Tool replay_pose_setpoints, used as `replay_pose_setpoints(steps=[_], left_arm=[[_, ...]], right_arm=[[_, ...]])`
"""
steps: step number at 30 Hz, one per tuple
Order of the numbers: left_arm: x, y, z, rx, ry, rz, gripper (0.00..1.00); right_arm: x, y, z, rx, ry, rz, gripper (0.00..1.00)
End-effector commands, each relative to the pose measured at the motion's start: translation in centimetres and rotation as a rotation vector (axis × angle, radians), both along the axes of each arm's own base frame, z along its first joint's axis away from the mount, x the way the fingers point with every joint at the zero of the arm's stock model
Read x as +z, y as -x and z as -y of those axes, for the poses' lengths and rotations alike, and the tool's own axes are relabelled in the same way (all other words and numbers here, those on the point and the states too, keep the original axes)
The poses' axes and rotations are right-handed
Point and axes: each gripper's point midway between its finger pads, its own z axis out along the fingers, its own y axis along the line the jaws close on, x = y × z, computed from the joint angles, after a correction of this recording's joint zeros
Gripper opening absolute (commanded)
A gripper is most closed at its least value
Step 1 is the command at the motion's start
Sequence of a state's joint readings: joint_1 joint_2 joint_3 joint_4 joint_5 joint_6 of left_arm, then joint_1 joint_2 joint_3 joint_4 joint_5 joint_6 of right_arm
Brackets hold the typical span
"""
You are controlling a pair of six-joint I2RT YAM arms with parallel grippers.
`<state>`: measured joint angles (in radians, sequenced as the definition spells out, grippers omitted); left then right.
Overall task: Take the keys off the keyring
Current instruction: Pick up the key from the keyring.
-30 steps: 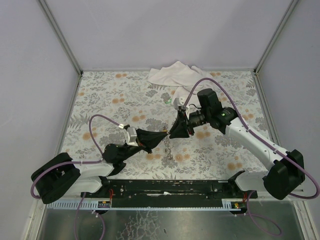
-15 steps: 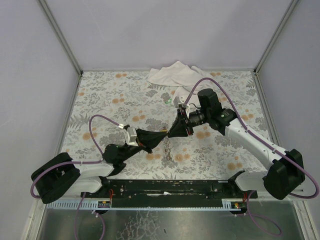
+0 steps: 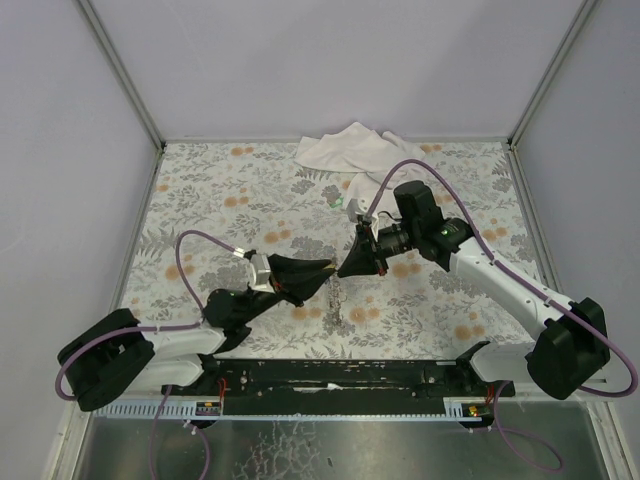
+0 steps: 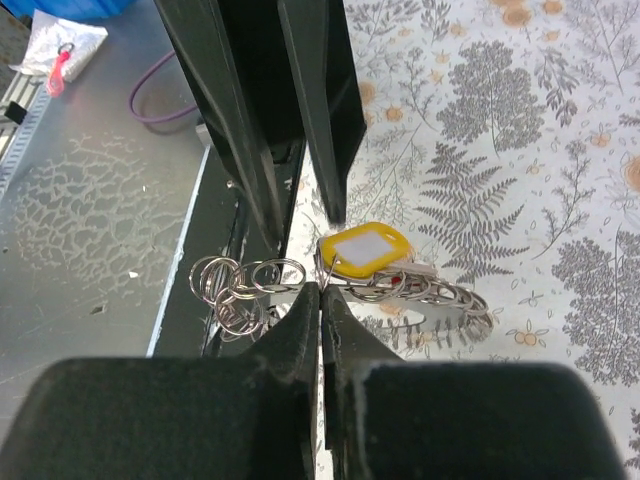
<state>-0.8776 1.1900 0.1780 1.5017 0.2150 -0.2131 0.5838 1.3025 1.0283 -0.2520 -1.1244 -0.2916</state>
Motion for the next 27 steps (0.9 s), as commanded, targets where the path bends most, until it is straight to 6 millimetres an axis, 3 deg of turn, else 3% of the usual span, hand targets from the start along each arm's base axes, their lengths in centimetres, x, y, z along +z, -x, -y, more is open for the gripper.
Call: replay_pose_setpoints(steps=[1, 5, 16, 21, 27], left_arm=[[2.2, 0.3, -1.5, 0.051, 0.054, 0.062, 0.27], [1.7, 0.9, -2.3, 0.075, -0.029, 0.104, 0.39], [-2.2, 2.9, -0.3, -0.075, -0.361, 0.194, 0.36], [-2.7, 1.8, 0.5, -0.055, -0.372, 0.181, 0.46], [-2.4, 0.5, -0.4, 0.059, -0.341, 0.229, 0.48]], right_arm=[[1.4, 0.6, 0.6, 0.031, 0.001, 0.117, 0.0], [0.7, 0.7, 1.3, 0.053, 0.042, 0.181, 0.0], [0.9, 1.7, 2.9, 0.271, 0.117, 0.442, 0.0], [1.0, 1.9, 2.9, 0.306, 0.135, 0.48, 0.0], [1.3, 2.3, 2.7, 0.304, 0.12, 0.465, 0.0]])
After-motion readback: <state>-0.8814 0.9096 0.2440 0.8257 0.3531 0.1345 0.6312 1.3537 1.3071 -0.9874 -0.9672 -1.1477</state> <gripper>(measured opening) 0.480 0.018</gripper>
